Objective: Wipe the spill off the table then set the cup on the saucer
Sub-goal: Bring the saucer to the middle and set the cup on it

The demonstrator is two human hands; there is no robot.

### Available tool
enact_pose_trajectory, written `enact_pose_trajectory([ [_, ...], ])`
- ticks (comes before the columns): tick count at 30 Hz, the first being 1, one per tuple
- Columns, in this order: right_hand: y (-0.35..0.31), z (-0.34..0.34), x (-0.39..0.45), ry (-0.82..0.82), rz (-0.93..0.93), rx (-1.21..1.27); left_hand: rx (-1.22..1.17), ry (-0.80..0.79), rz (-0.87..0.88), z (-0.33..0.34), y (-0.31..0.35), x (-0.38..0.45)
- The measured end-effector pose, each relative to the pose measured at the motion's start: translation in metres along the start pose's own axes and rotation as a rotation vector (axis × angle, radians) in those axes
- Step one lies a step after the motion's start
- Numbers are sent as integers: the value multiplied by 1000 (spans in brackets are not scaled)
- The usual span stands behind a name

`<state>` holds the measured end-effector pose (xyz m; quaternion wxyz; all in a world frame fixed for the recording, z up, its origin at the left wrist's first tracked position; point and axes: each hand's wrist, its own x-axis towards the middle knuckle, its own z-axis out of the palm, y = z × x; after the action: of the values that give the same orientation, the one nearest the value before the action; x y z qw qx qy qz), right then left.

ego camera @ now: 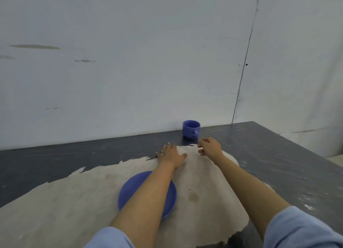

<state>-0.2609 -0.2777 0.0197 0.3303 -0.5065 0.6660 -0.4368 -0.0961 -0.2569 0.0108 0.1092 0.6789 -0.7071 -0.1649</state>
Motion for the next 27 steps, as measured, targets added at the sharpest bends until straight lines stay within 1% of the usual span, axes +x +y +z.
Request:
enact_pose_trajectory([
  [3, -2, 11, 19, 7, 15, 1, 75, -32, 0, 6, 1, 10],
  [6, -4, 20, 36, 8, 29, 123, 150, -56, 1, 10, 1, 12],
  [11, -9, 30, 53, -7, 59, 312, 204, -59, 8, 13, -1, 7],
  [15, -7, 32, 58, 26, 73, 303, 243, -55, 11, 15, 0, 4],
  [17, -6, 32, 56, 32, 100, 399, 223, -58, 14, 14, 1, 4],
  [20, -5, 31, 45, 49, 115, 495, 110, -57, 16, 6, -1, 6],
  [23, -6, 26, 29, 73, 86, 466, -19, -9, 35, -6, -8, 3],
  [27, -16, 16, 2, 83, 2, 408, -142, 74, -8, -26, -19, -16],
])
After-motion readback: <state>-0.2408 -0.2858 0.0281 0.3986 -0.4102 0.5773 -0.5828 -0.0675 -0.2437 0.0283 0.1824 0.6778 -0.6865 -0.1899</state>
